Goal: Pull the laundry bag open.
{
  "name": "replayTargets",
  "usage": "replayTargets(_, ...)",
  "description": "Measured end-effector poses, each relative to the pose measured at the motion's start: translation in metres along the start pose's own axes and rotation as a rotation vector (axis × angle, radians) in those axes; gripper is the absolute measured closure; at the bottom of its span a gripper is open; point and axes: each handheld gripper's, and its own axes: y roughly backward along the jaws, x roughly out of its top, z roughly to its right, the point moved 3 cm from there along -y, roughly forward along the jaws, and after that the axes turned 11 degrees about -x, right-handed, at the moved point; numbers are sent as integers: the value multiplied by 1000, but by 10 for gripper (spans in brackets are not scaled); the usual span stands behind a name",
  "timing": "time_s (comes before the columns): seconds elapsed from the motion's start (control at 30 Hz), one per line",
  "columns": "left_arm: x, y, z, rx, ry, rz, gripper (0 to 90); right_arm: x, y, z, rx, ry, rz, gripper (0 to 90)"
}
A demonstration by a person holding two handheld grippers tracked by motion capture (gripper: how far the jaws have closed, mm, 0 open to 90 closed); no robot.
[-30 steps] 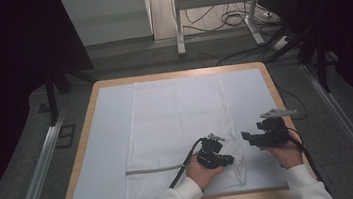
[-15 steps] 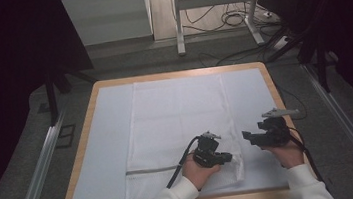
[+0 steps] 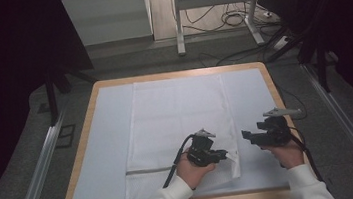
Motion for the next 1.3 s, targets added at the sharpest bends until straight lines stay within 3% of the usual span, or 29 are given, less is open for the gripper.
replayTargets(0.2, 1, 16, -3, -1, -2, 25, 867, 2, 2, -1, 0, -15, 4, 251)
replayTargets(0.47, 1, 25, -5, -3, 0, 45, 866, 4, 5, 0, 10, -48, 5, 245)
replayTargets(0.8, 0, 23, -4, -5, 1, 43, 866, 5, 3, -10, 29, -52, -31, 240)
replayTargets(0.9, -1, 20, -3, -5, 0, 39, 866, 6, 3, -17, 65, -70, -48, 239)
replayTargets(1.3, -3, 10, 0, -1, -9, 18, 866, 5, -2, -32, 126, -90, -91, 243)
